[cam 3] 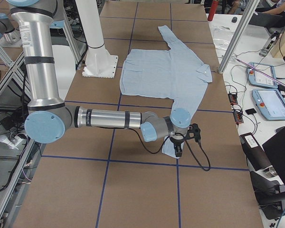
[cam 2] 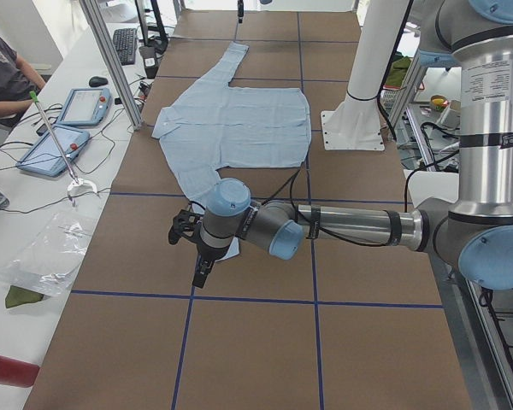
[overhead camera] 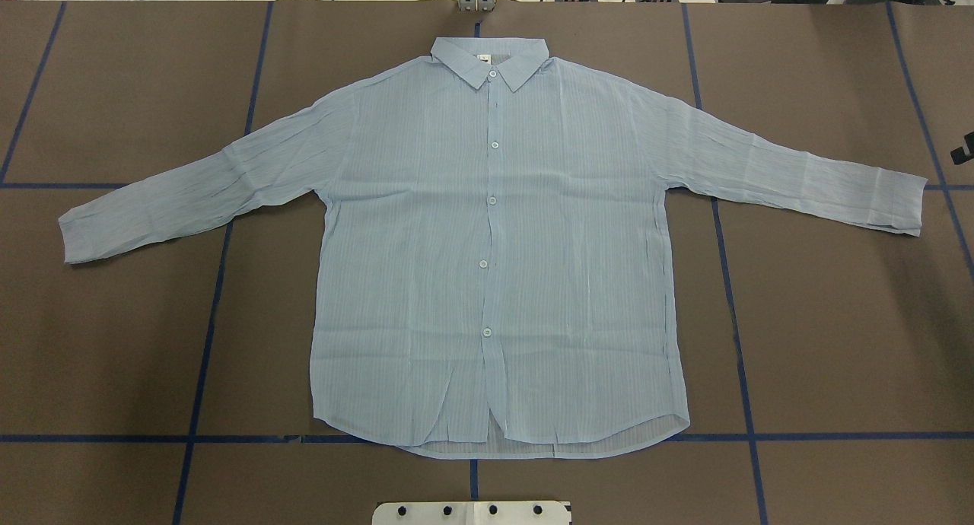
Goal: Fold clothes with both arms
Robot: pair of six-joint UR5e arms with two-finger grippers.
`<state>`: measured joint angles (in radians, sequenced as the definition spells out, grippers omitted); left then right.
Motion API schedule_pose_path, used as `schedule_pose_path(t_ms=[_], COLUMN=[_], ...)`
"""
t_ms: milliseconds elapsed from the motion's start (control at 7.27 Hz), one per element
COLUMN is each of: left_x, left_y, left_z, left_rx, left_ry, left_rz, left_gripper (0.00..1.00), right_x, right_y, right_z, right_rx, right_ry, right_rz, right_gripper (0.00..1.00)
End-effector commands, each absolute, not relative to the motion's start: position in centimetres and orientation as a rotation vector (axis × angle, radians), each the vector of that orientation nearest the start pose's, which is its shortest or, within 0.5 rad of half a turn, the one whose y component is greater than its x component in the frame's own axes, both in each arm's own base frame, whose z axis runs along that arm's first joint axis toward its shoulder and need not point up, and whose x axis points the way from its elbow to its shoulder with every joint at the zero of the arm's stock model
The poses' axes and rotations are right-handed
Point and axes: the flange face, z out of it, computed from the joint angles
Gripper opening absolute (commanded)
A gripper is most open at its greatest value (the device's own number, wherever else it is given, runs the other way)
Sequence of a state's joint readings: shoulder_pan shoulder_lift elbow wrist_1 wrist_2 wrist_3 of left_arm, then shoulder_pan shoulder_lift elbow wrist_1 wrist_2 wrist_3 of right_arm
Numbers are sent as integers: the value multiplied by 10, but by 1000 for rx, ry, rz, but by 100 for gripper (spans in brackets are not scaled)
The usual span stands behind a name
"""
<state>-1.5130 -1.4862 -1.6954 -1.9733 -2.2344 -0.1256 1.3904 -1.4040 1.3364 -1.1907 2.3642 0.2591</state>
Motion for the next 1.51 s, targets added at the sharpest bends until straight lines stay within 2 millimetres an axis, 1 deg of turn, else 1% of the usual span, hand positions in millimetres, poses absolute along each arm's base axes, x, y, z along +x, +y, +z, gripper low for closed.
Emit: schedule_pose_path(t_ms=[0, 275, 551, 688, 826, 1101, 1239, 1376], left_x=[-44, -42, -42, -42, -42, -42, -42, -42], left_y=[-484, -485, -485, -485, -485, -486, -487, -487], left_z=[596, 597, 598, 598, 596, 596, 595, 594], left_rx=[370, 367, 363, 363, 366, 367, 369, 372], left_ry=[689, 688, 690, 690, 692, 692, 690, 690], left_rz=[86, 88, 85, 85, 86, 87, 87, 88], left_gripper=[100, 100, 100, 100, 100, 100, 100, 100], right_x=[-87, -103, -103, -104, -106, -108, -108, -108], right_y=[-613, -608, -605, -603, -602, -600, -600, -598], right_z=[638, 667, 685, 692, 697, 704, 703, 718], right_rx=[131, 103, 70, 57, 52, 66, 71, 47], right_ry=[-795, -751, -743, -740, -733, -701, -701, -693], right_rz=[-93, -103, -93, -91, -101, -150, -160, -157], right_gripper=[100, 99, 98, 91, 87, 82, 80, 76])
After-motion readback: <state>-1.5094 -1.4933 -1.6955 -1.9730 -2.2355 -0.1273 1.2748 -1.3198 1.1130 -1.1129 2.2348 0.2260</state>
